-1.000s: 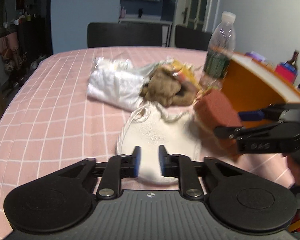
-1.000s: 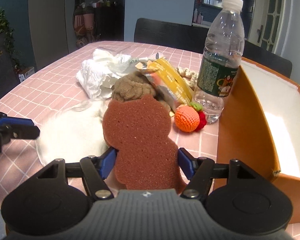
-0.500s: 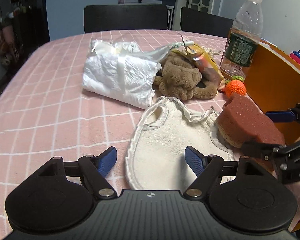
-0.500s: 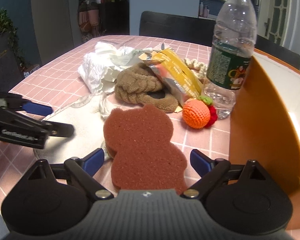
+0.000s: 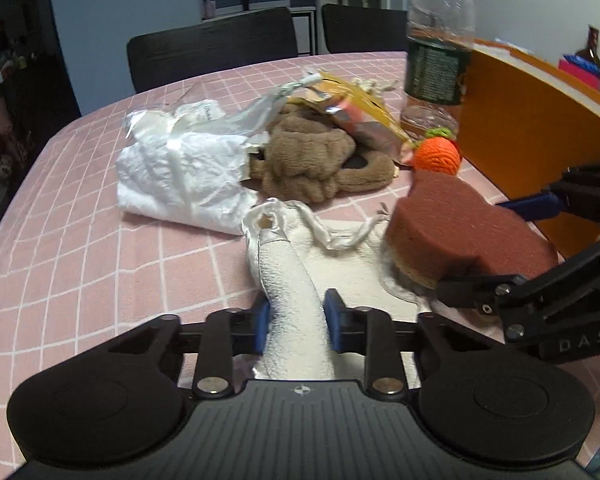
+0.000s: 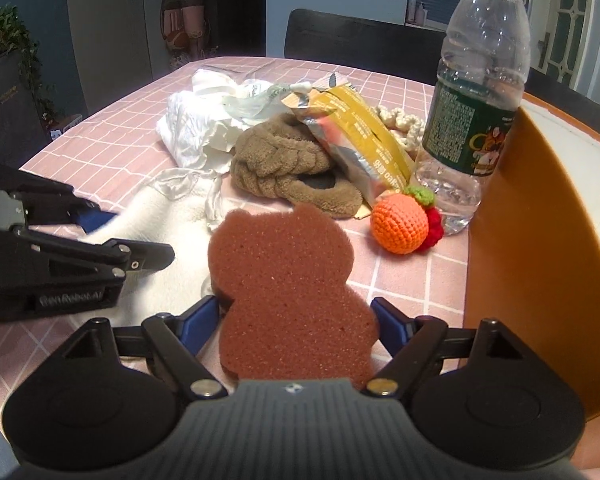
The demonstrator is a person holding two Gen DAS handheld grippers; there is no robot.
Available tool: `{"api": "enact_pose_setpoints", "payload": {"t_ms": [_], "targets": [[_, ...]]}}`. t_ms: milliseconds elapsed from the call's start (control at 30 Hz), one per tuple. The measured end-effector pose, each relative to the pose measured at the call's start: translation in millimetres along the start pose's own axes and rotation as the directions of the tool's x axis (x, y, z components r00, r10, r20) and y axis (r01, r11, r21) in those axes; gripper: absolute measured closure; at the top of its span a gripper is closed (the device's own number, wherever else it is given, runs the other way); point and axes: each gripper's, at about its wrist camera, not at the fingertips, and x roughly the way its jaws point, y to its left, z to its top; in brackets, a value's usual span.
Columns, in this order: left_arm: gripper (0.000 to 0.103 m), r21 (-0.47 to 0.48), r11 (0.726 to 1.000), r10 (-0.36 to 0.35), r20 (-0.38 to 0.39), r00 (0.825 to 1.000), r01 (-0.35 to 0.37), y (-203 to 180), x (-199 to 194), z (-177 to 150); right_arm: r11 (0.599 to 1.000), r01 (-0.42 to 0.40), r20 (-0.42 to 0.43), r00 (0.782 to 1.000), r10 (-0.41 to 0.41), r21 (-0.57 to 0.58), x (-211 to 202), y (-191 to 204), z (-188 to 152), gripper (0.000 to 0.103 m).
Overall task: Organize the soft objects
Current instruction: 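Lift the bear sponge with the right gripper while the left gripper regrasps the bib edge, then carry the sponge and bib over the white box and release both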
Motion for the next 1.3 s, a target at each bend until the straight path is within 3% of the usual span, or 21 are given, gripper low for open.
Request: {"api": "enact_pose_setpoints", "payload": {"t_ms": [133,233,400,667,1033,1300], "targets": [[0.084,0.078,0.996,0.043,0.012,0.999,-0.043,-15.4,0.5,-0.3,1.000,0.011,0.008,1.000,-0.011,-0.012,-4.5,-0.5,3.3,0.023],[0.087,0.083,0.995,0.051,0.023,0.998,-0.053,-17.9,0.2,-1.0,0.999,0.014,0.027,1.000,-0.013,-0.041,-10.4,0.8,3.2,0.033],[0.088,0.036,0.998,0.057,0.052,0.997,-0.058,-13.9,-11.1,-1.1,0.997,0.007,0.041,0.999,-0.004,-0.074,-10.3,1.9,-0.2,0.043],[0.088,-0.045,0.993,0.112,0.133,0.985,-0.107,-1.3,-48.5,4.8,0.998,-0.031,0.111,0.993,0.036,-0.047,-33.8,-3.0,4.2,0.047],[0.088,-0.075,0.992,0.122,0.308,0.943,-0.103,-0.9,-113.6,26.1,0.994,-0.112,0.231,0.967,0.107,0.006,-92.5,-13.5,19.7,0.048],[0.088,-0.018,0.999,0.041,0.437,0.899,-0.037,-24.2,-141.8,51.5,0.996,-0.081,0.321,0.945,0.063,0.043,-150.7,-32.7,31.9,0.048]]}}
